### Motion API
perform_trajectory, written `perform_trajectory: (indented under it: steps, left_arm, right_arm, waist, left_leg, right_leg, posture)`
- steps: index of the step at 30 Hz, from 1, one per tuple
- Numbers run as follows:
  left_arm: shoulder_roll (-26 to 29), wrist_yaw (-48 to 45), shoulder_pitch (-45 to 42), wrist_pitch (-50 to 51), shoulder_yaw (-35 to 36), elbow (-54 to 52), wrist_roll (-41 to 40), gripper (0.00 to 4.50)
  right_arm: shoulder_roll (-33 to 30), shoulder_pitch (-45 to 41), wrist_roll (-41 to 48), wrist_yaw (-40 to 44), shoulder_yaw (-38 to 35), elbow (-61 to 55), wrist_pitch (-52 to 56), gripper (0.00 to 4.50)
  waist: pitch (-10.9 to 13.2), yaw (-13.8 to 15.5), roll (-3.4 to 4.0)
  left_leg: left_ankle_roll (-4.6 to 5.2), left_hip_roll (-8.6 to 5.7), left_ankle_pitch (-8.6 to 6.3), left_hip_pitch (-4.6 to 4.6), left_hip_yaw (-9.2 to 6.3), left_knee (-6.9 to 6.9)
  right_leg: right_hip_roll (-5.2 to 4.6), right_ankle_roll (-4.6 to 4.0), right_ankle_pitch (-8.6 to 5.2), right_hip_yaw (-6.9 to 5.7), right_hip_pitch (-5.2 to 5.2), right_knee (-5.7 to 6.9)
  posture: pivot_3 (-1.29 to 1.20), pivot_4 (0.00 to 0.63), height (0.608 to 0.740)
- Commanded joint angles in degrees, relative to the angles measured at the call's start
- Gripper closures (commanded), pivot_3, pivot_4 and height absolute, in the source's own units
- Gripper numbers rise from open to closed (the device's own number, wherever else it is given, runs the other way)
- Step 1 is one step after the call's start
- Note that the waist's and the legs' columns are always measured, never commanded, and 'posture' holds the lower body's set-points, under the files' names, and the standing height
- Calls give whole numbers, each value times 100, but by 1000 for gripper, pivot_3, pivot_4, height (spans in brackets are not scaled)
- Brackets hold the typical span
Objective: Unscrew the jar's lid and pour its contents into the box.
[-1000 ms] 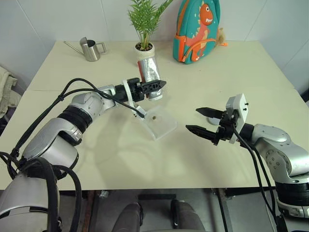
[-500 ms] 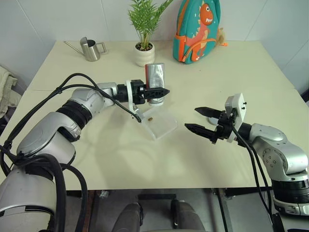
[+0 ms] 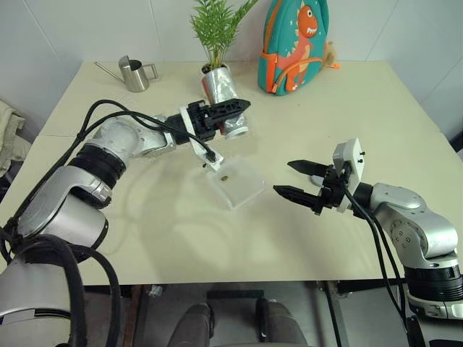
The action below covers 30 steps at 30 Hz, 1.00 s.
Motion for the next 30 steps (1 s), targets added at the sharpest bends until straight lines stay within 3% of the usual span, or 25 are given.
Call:
perform_trajectory:
  steps: [1,4,7,11,14,18,22,30]
  left_arm:
    - [-224,-3075,776,-121,1069,-190,-3995,2417]
    - [-289,-4922,1367,1128,1791,-1026,-5844,2417]
    - [-324,-5651,1832,2469,2519,-1567,-6761,2417]
    - [-394,-5912,2499,5046,3494,-2695,-8176,2417]
    - [-441,-5546,2827,5947,4145,-3200,-8495,2417]
    - [-387,-5222,2949,7255,5129,-3024,-9138,2417]
    - [-126,-4800,3384,6534,6214,-2317,-8784,2417]
    - [-140,-4396,4068,5359,6720,-1331,-7988,2417]
  right_arm:
    - [-60,18,111,61,-140,-90,-4,14]
    - [-72,34,120,68,-170,-92,9,14]
    - [-68,35,104,82,-142,-79,7,14]
    - [-44,-54,62,106,-97,-2,-41,14]
    - [-16,-124,-63,96,-58,91,-197,14]
    - [-37,-139,-173,143,-18,156,-322,14]
    - [3,-28,-304,283,-12,121,-627,14]
    - [257,-61,-1048,297,272,326,-1866,14]
  waist:
    - [0,-6,0]
    - [0,-24,0]
    - [0,-42,0]
    - [-1,-105,0]
    - [-2,-146,-2]
    - [-5,-161,-6]
    - [-8,-229,-8]
    - [-17,-186,-24]
  left_leg:
    - [0,3,0,-3,1,7]
    - [6,5,-3,-23,-5,38]
    - [12,4,-6,-24,-9,52]
    - [17,3,-9,-11,-11,58]
    - [17,3,-9,-11,-16,63]
    - [14,7,-8,-11,-18,65]
    - [9,13,-10,1,-12,58]
    - [5,8,-11,14,-5,46]
  right_leg:
    - [-5,0,0,-5,0,4]
    - [-14,0,1,-17,-1,4]
    - [-14,4,3,-20,4,6]
    - [-10,7,5,-19,18,13]
    - [-10,8,5,-20,18,17]
    - [-4,8,6,-20,16,19]
    - [3,6,6,-15,17,17]
    - [-9,4,8,-20,23,13]
  posture:
    - [0,150,740]
    - [0,150,740]
    - [0,150,740]
    - [0,150,740]
    - [0,150,740]
    - [0,150,740]
    - [0,150,740]
    - [0,150,740]
